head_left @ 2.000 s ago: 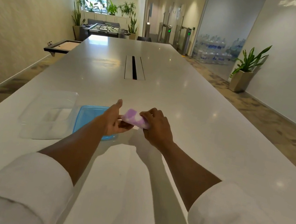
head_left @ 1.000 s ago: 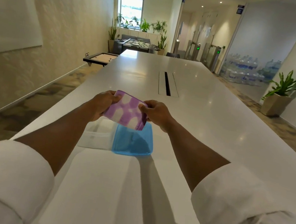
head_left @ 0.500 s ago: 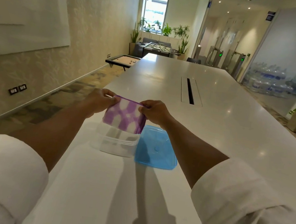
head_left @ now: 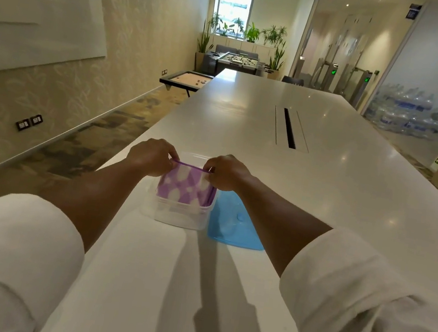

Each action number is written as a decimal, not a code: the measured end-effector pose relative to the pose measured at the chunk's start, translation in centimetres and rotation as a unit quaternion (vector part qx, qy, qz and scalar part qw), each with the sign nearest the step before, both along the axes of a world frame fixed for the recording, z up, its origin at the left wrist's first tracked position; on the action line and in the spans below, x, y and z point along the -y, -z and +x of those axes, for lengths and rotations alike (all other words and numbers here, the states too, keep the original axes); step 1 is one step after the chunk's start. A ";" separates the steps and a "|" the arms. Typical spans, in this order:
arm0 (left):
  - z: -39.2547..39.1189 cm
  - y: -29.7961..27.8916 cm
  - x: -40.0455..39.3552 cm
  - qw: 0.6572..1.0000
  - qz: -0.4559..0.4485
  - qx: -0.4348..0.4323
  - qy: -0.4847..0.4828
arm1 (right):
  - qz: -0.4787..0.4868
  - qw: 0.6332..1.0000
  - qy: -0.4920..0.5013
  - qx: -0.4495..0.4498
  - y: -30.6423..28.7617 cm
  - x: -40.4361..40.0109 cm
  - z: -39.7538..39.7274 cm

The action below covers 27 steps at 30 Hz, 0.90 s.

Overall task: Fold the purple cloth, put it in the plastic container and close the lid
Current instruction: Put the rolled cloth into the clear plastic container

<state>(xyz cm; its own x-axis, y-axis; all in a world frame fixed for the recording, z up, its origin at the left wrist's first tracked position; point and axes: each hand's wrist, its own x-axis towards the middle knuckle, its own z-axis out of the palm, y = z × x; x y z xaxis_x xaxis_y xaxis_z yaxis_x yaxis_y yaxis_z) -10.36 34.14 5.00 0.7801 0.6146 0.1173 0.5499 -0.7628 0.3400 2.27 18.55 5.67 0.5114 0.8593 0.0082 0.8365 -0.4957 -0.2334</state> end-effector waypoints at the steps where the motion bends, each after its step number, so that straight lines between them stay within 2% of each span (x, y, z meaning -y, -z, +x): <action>1: 0.1 0.2 0.2 1.000 0.016 -0.022 0.001 | -0.017 1.000 -0.006 0.018 0.2 -0.1 -0.2; 8: 0.8 1.3 1.0 0.987 0.109 -0.117 0.001 | -0.110 0.987 -0.037 0.108 1.5 -0.9 -0.8; 12: 1.4 1.7 1.2 0.977 0.156 -0.147 0.009 | -0.111 0.983 -0.030 0.141 2.3 -1.3 -0.8; 22: 2.4 3.0 2.3 0.977 0.142 -0.155 0.027 | 0.021 0.998 0.013 0.065 3.3 -1.2 0.4; 27: 3.3 2.6 2.7 0.987 0.134 -0.081 0.018 | 0.122 0.988 0.091 -0.010 3.0 -0.7 1.7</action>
